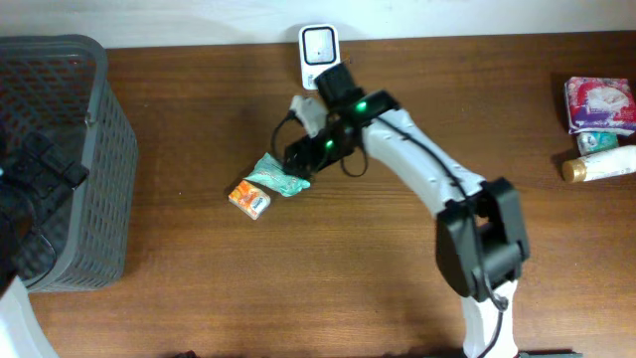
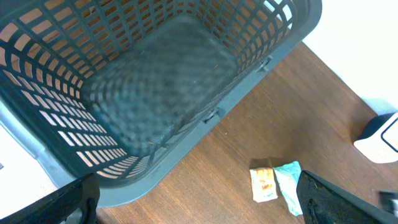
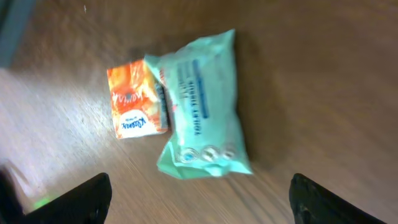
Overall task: Scan the item barcode
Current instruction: 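Reach the right gripper to the green wipes packet and grasp it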
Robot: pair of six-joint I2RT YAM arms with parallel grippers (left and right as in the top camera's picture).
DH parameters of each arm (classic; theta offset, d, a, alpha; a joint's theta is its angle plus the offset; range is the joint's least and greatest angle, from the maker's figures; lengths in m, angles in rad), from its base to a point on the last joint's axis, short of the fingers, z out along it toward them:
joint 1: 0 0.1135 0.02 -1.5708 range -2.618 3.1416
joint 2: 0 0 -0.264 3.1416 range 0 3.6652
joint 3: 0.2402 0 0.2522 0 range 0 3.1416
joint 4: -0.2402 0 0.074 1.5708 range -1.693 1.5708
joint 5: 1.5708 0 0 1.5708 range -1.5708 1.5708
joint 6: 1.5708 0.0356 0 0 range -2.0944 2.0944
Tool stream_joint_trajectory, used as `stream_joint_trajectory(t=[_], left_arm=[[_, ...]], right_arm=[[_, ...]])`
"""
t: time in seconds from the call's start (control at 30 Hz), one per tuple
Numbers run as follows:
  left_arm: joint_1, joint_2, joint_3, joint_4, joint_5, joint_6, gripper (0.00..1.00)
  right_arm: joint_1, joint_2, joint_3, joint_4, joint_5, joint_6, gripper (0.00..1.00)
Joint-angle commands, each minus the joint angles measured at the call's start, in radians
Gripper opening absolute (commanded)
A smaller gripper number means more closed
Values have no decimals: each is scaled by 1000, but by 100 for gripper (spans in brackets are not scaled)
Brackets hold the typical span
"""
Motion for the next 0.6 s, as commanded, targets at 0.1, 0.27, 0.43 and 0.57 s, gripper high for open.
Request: stream_joint_trajectory(t=[0.1,0.27,0.43,0.57], left_arm=[[5,-2,1,0,-4,-8,99],[5,-2,1,0,-4,-8,99],[5,-2,1,0,-4,-8,99],[5,-2,1,0,-4,-8,99]], right_arm=[[105,111,-12,66,117,-71,80],[131,147,-12,85,163,-71,72],[119,146,-10,22,244,16,38],[86,93,48,-101,343,158,33]])
